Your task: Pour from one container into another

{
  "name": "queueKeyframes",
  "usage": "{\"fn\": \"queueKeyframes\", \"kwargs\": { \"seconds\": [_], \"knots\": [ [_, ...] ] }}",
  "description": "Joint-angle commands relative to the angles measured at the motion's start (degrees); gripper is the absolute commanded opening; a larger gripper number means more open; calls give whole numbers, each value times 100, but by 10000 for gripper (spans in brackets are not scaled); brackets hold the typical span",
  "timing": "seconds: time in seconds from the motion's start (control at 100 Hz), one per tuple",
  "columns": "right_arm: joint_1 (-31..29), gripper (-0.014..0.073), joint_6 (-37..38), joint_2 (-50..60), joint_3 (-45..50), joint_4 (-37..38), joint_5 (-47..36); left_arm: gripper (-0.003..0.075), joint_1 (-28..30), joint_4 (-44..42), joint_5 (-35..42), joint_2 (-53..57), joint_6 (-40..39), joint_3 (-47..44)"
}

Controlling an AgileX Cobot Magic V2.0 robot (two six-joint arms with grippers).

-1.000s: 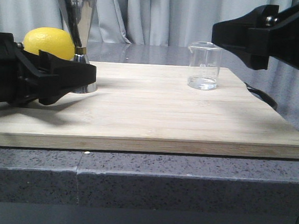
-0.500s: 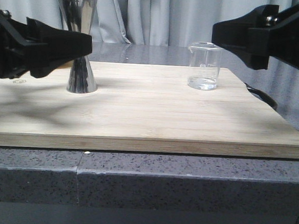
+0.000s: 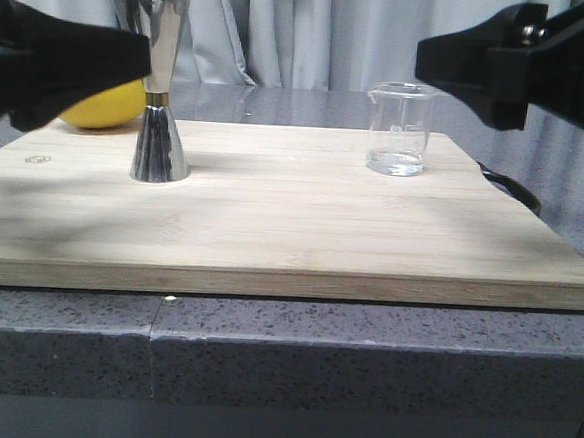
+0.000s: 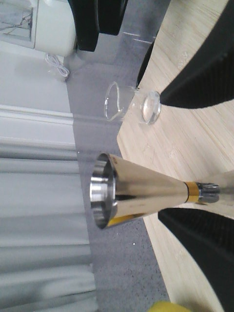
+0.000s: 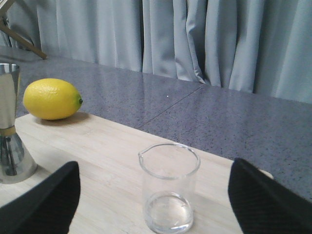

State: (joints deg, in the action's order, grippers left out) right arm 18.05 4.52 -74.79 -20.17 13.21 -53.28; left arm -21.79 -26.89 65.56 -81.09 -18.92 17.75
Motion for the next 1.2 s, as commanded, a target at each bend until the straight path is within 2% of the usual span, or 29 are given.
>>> {"fn": "queueKeyframes", "kwargs": {
  "seconds": [0.0, 0.19, 0.32, 0.43, 0.5, 0.63, 0.73, 0.85, 1.05, 1.11, 1.19],
  "knots": [
    [-13, 562, -10, 276, -107, -204, -492, 411, 5, 295, 821, 407, -44, -11],
    [-13, 562, -39, 768, -107, -902, -67, 411, 280, 940, 463, 1197, 30, -226],
    [-13, 562, -452, 1222, -130, -1321, 487, 402, 685, 1232, 171, 1897, 102, -226],
    [-13, 562, -790, 1731, -273, -1773, 1018, 362, 1038, 1305, -246, 2499, 102, -215],
    [-13, 562, -948, 2067, -484, -1922, 1570, 330, 1195, 1305, -844, 2939, 102, -131],
    [-13, 562, -970, 2604, -1000, -1922, 2831, 277, 1271, 1294, -2554, 3878, 102, 217],
    [-13, 541, -1348, 2946, -1409, -1922, 3642, 240, 1271, 1279, -3671, 4499, 102, 550],
    [-13, 422, -1606, 3234, -1686, -1922, 3943, 168, 1271, 1279, -4557, 5068, 102, 910],
    [-13, 45, -1659, 3638, -1767, -1833, 4143, -15, 1271, 1268, -5090, 5635, 105, 1258],
    [-13, -69, -1682, 3769, -1767, -1680, 4377, -19, 1271, 1241, -5230, 5719, 115, 1303],
    [-13, -67, -1682, 3954, -1767, -1500, 4666, -19, 1271, 1187, -5512, 5845, 115, 1372]
  ]
}}
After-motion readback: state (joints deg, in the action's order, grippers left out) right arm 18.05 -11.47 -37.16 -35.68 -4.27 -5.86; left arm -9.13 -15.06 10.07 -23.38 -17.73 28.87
